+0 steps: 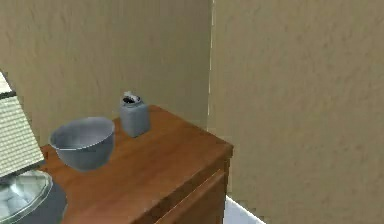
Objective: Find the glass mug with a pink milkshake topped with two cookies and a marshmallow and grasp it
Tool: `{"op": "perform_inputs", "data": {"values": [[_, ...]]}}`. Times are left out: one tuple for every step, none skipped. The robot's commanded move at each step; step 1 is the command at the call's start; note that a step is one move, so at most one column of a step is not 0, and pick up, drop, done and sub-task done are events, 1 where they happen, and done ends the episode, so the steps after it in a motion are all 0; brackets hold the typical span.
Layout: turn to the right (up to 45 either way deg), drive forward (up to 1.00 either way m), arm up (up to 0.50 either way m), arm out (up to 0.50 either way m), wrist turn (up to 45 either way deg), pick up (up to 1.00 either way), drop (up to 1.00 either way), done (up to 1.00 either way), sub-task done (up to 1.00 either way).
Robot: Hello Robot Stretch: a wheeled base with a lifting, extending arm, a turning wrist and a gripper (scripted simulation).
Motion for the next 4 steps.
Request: {"op": "perform_inputs", "data": {"values": [[-45.0,0.00,0.00,0.00,0.0,0.00,0.00,0.00,0.00],[-45.0,0.00,0.00,0.00,0.0,0.00,0.00,0.00,0.00],[-15.0,0.00,0.00,0.00,0.0,0.00,0.00,0.00,0.00],[0.0,0.00,0.50,0.00,0.0,0.00,0.00,0.00,0.00]]}}
